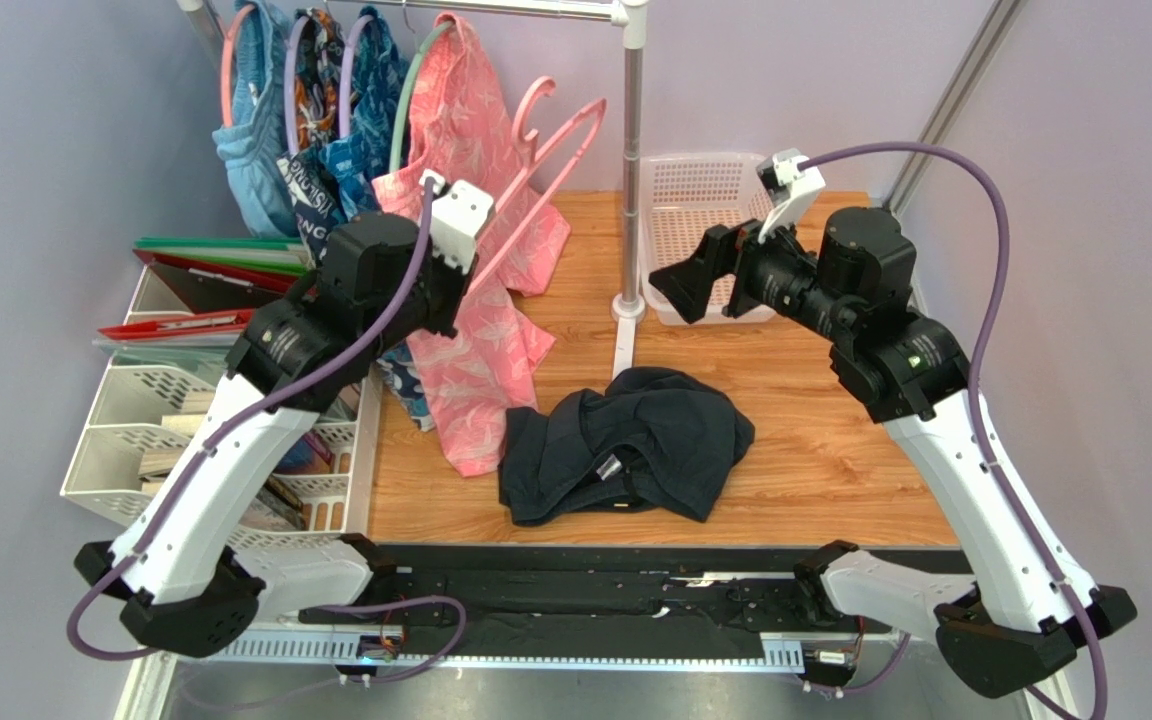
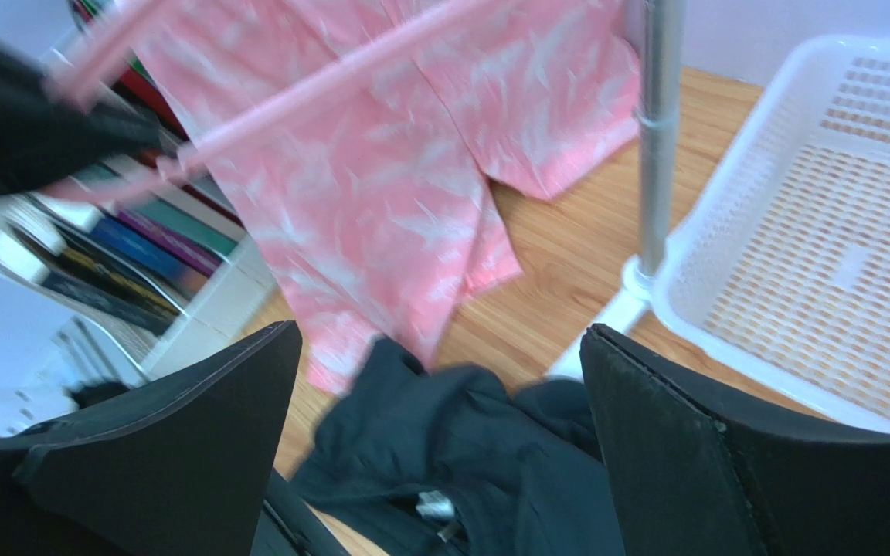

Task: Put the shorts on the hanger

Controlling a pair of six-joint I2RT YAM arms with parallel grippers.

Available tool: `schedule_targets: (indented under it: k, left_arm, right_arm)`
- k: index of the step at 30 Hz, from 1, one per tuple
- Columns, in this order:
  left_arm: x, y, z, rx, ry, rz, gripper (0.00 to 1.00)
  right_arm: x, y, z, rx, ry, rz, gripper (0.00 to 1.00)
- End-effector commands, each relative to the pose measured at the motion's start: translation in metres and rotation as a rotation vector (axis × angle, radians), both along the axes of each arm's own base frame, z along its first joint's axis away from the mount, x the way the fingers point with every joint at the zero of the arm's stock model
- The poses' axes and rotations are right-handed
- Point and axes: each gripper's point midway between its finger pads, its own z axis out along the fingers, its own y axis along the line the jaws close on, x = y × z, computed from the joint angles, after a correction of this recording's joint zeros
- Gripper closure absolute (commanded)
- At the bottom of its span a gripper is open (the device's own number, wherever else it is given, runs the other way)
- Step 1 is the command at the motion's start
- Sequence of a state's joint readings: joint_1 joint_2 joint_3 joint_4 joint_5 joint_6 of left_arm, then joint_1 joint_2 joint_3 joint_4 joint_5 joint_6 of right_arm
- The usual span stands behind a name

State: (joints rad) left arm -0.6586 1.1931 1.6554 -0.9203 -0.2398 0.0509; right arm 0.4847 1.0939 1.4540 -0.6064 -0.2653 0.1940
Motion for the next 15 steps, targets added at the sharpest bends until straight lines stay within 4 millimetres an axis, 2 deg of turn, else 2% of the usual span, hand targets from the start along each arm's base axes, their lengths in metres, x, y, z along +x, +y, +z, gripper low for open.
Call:
schedule_targets:
  k: [1, 2, 5, 6, 7, 8, 9, 10, 12, 13, 15]
  left_arm:
    - [-0.031, 0.003, 0.007, -0.054, -0.019, -0.07, 1.0]
    - [-0.033, 0.004, -0.001, -0.045, -0.003, -0.072, 1.0]
    - [-0.04, 0.011, -0.006, -0.029, -0.003, -0.074, 1.0]
    - [-0.044, 0.009, -0.01, -0.028, 0.013, -0.095, 1.0]
    - [-0.047, 0.01, -0.011, -0.024, 0.02, -0.105, 1.0]
    - [-0.049, 0.009, -0.01, -0.028, 0.021, -0.113, 1.0]
    - [-0.05, 0.009, -0.011, -0.028, 0.025, -0.117, 1.0]
    - [-0.051, 0.011, -0.012, -0.019, 0.032, -0.115, 1.0]
    - [-0.052, 0.014, -0.012, -0.014, 0.031, -0.106, 1.0]
    - [-0.052, 0.014, -0.013, -0.012, 0.031, -0.106, 1.0]
    - [-0.053, 0.015, -0.016, -0.008, 0.036, -0.106, 1.0]
  right_arm:
    - [-0.004, 0.032, 0.072, 0.289, -0.091, 0.053, 0.07]
    - [0.003, 0.036, 0.085, 0.299, -0.149, 0.032, 0.08]
    - [-0.004, 0.062, 0.107, 0.257, -0.274, 0.032, 0.12]
    - [0.0, 0.073, 0.112, 0.172, -0.374, 0.045, 0.12]
    - [-0.014, 0.093, 0.114, 0.14, -0.425, 0.099, 0.12]
    - [-0.007, 0.094, 0.12, 0.096, -0.485, 0.027, 0.12]
    - [-0.005, 0.101, 0.119, 0.037, -0.538, 0.015, 0.12]
    - [-0.009, 0.12, 0.115, 0.014, -0.543, 0.028, 0.12]
    - [-0.004, 0.129, 0.112, 0.004, -0.533, -0.035, 0.12]
    - [0.003, 0.139, 0.105, -0.001, -0.511, -0.054, 0.12]
    - [0.011, 0.139, 0.104, 0.021, -0.491, -0.123, 0.12]
